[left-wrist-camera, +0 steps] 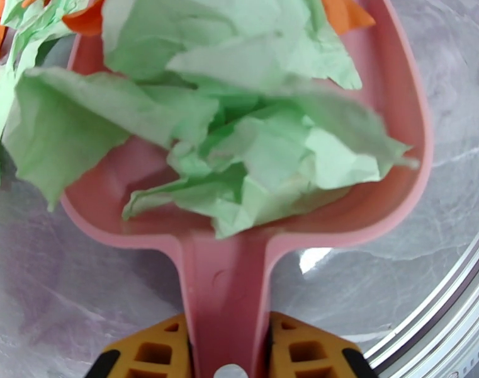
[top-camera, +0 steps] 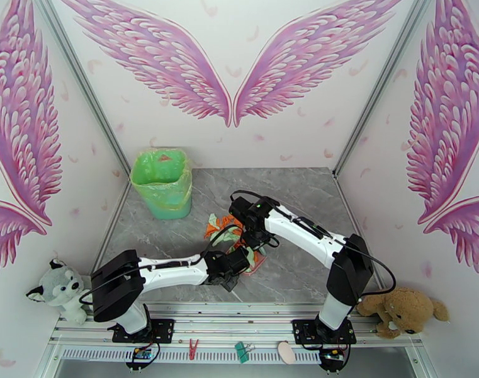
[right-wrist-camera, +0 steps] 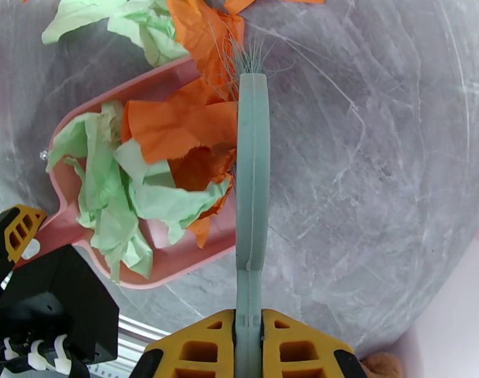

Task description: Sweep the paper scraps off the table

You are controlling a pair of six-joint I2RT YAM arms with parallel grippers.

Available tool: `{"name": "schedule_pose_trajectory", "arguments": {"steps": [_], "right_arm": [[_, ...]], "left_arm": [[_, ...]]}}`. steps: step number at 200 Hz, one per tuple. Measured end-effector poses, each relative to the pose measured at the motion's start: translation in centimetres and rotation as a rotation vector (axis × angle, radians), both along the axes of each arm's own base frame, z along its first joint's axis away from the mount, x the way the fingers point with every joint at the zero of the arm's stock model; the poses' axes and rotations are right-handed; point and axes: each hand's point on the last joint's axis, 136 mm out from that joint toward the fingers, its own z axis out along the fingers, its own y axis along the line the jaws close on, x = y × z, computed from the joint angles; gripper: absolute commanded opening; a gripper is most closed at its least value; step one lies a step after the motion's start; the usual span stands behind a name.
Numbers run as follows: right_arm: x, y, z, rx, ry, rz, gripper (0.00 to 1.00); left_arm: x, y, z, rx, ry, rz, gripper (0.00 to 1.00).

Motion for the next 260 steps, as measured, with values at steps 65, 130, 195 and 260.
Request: {"name": "schedule_pose_trajectory", "arguments": {"steps": [65, 130, 195, 260], "right_arm": [[0.1, -0.8, 2.1, -0.006, -0.053, -0.006, 0.0], [-0.5, -3.2, 5.6, -0.024, -0.143, -0.034, 0.0], [-0.4, -5.3, 8.5, 0.011, -0.234, -0.085, 0.0], [-0.9, -6.7, 7.5, -0.011, -0.218, -0.106, 0.0]], "left_arm": [[1.7, -0.8, -0.3, -0.059, -0.042, 0.028, 0.0], [3.7, -0.5, -0.8, -0.102, -0.137, 0.079, 0.0], [4.7, -0.8, -0.8, -0.107, -0.252, 0.071, 0.0], [6.1, -0.7, 0.2, -0.11, -0.351, 0.087, 0.0]]}}
